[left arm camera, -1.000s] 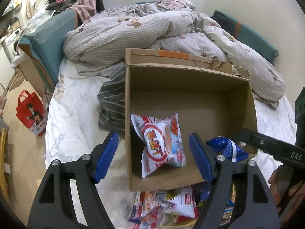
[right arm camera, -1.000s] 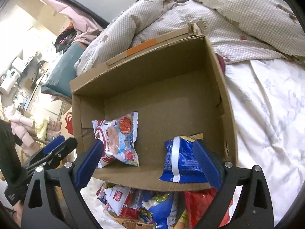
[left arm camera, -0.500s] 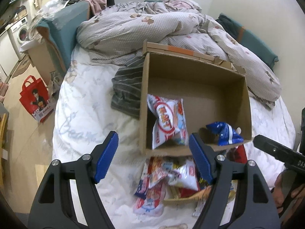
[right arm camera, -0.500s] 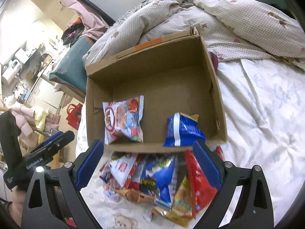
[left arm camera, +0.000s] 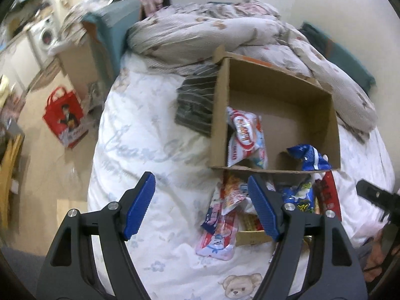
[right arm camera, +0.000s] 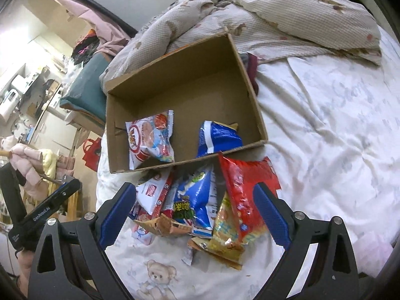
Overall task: Organize snacks
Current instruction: 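Withdraw both grippers from the box back toward the snack pile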
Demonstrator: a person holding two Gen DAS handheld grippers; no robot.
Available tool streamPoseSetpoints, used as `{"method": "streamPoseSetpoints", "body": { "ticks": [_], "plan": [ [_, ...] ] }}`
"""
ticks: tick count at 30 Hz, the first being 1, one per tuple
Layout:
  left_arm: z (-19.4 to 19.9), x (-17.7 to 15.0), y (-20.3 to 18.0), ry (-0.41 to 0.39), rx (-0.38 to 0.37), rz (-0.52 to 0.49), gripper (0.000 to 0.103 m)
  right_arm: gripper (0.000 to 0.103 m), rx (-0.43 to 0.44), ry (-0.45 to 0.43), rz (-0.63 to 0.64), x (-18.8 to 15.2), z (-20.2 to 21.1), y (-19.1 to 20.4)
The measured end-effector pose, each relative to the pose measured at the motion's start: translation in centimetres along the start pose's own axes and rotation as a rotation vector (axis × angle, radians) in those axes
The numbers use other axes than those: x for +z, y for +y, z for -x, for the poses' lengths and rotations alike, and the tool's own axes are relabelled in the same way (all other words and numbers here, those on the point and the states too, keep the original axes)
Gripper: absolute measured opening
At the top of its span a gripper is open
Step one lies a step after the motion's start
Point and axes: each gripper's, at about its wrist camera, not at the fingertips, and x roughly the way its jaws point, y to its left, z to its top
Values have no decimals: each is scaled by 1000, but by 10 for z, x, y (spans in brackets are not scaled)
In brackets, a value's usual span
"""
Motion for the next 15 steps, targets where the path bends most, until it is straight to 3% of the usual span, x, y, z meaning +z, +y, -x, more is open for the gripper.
{"method": "streamPoseSetpoints", "body": {
  "ticks": [4, 8, 15],
  "plan": [
    [-12, -3, 11, 47, 7, 51, 74, 97, 4, 9, -25, 0, -5, -3],
    [-32, -10, 14, 131, -28, 95, 85, 97, -7, 12, -30, 0, -7, -3],
    [-72, -25, 16, 265, -9, 109, 81, 97, -2, 25, -70, 1, -9, -13]
  ]
}}
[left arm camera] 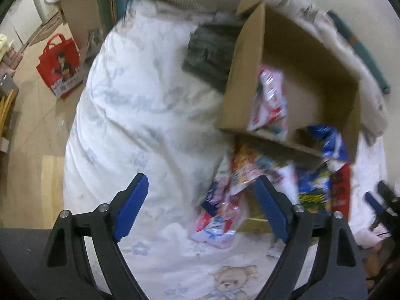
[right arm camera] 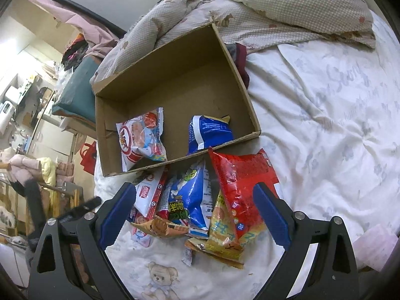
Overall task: Organize snacks
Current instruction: 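Withdraw both grippers from the box back toward the snack pile, then grasp the white stick snack with the left gripper while the right grasps the red bag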
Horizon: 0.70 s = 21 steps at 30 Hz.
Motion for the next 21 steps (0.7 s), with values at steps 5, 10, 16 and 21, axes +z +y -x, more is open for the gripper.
{"method": "streamPoseSetpoints", "body": {
  "ticks": [5, 10, 16, 21],
  "plan": [
    [-45, -7, -9, 158, -5, -62, 61, 97, 8, 13, -22, 0, -3, -5],
    [-71, -6, -29, 191, 36, -175, 47, 97, 0, 24, -27, 0, -5, -8],
    [-72, -5, -40, 180, 55, -234, 14, 97, 0, 22, -60, 1, -2, -18],
    [-48, -14, -30, 182, 20, -190, 14, 97, -6, 27, -87, 3, -3, -24]
  ]
}}
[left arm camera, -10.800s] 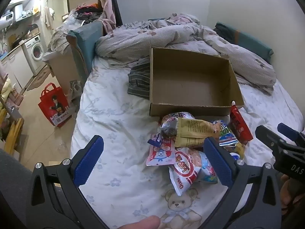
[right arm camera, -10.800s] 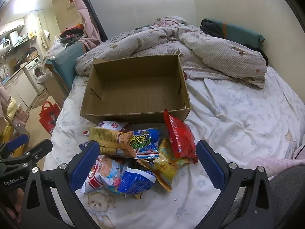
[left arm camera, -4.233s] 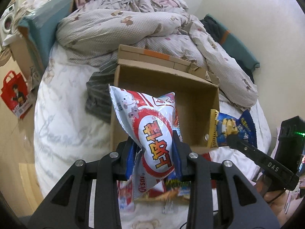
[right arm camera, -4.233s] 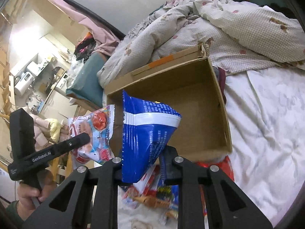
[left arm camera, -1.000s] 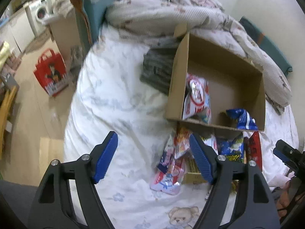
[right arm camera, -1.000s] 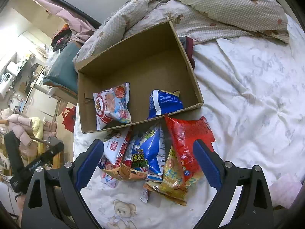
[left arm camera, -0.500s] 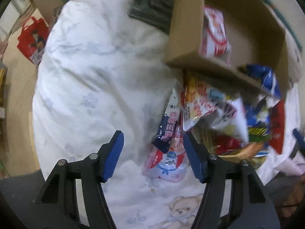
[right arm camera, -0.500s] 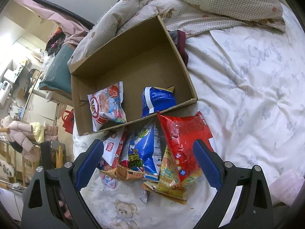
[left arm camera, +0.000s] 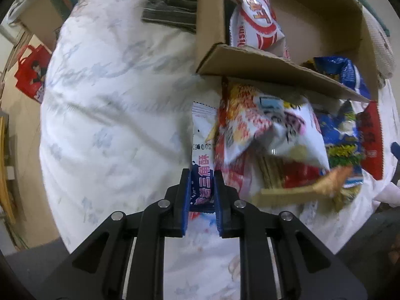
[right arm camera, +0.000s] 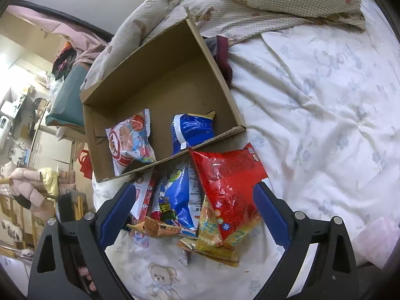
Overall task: Organize snacks
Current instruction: 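Grasp the white stick snack with the left gripper while the right grasps the red bag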
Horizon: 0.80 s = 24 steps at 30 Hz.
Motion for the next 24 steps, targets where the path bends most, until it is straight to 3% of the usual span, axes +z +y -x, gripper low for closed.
{"method": "streamPoseSetpoints", "body": {
  "ticks": [3, 7, 13, 21, 24],
  "plan": [
    [19, -10, 8, -17, -9, 23, 14, 97, -3, -4, -4, 1, 1, -1],
    [51, -23, 13, -126, 11, 60, 14, 97, -26, -8, -21, 2, 1, -7],
    [85, -25, 12, -243, -9, 83, 14, 97, -158, 76, -2, 0, -24, -13],
    [82, -22, 6, -241, -50, 53, 14, 95, -334, 185, 147, -4, -72, 2],
    [83, -22, 4, -242, -57, 47, 14, 92, -350, 199, 132, -3, -78, -3]
  ]
}}
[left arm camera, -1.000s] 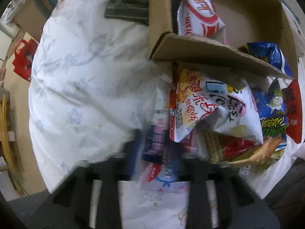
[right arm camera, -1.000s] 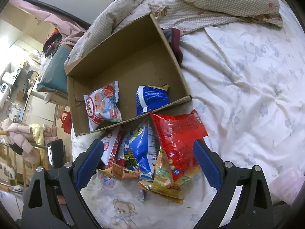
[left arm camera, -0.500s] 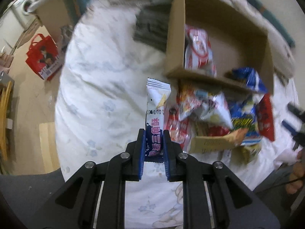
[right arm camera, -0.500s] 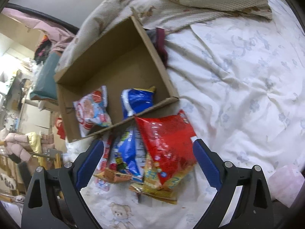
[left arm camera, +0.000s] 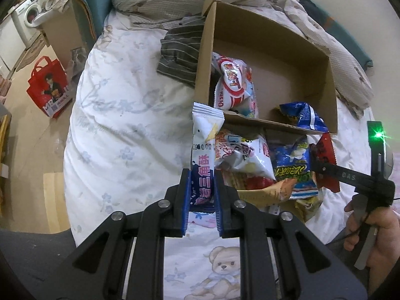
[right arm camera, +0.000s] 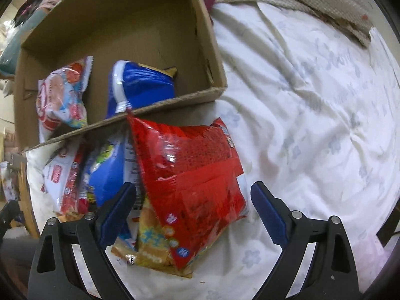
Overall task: Organize snacks
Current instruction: 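Grasp the white stick snack with the left gripper while the right grasps the red bag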
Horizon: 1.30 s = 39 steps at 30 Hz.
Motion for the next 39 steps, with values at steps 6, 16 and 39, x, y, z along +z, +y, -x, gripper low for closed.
{"method": "streamPoseSetpoints", "body": {
  "ticks": [6, 16, 39],
  "plan": [
    [0, -1, -1, 8, -22, 16, 14, 55, -2, -12, -70, 1, 3, -24],
    [-5, -3, 1, 16, -8, 25, 14, 35, 55, -128, -189, -6, 42, -73],
    [38, 21, 7, -188, 28, 52, 14, 34, 489, -696, -306, -12, 165, -91]
  ]
}}
